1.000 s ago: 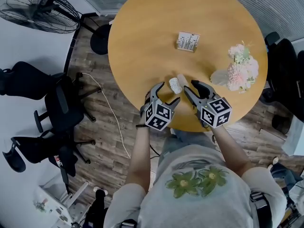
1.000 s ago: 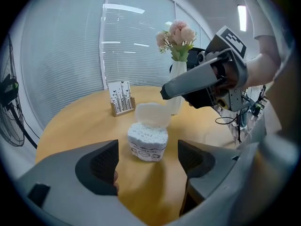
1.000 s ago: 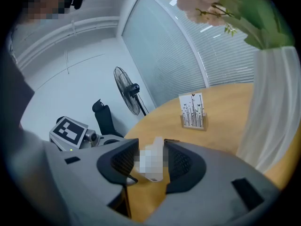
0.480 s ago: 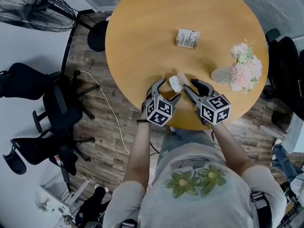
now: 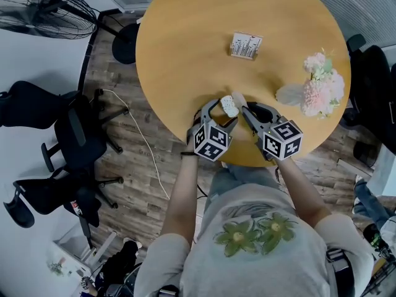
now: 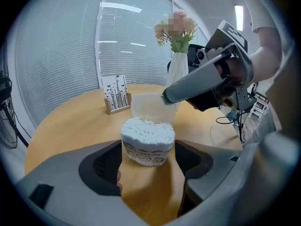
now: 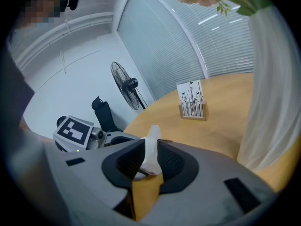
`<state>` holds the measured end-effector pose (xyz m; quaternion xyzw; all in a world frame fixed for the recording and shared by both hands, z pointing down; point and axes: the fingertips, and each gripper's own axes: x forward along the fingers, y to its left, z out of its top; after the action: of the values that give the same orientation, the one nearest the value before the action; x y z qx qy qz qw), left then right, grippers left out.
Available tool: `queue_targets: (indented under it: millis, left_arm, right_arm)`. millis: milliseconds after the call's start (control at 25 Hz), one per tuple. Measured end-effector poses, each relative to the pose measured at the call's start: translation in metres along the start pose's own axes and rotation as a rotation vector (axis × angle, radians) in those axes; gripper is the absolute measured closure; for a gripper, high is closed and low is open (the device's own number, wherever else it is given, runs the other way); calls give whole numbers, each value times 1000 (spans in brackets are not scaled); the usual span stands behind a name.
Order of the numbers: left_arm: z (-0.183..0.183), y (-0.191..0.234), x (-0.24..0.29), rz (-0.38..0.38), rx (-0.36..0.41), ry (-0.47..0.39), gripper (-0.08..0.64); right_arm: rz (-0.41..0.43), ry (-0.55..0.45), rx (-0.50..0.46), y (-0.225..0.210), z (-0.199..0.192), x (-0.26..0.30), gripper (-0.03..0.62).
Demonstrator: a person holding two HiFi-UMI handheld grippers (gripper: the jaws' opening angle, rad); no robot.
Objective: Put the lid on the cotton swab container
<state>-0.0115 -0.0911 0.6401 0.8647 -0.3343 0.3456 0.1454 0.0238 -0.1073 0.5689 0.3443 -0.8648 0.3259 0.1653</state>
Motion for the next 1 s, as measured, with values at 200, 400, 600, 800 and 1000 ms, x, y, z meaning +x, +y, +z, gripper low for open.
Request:
queue_targets:
  millis: [200,400,600,800,1000]
  left_arm:
    - [-1,1,4,-10,2,8,202]
    - [-1,2,4,-8,24,18,230]
    - [-2,1,5,-13,33,24,232]
    - [-2,1,5,-21,33,26,232]
    - [-2,1,5,-24,33,22,232]
  right_arm:
    - [2,6,3,-1,0,0,511]
    - [2,5,6,-1,0,-1,511]
    - [1,5,9,0,-1,-1,511]
    - [1,8,9,1,0,-1,511]
    - [8,14,3,3,-1,0,508]
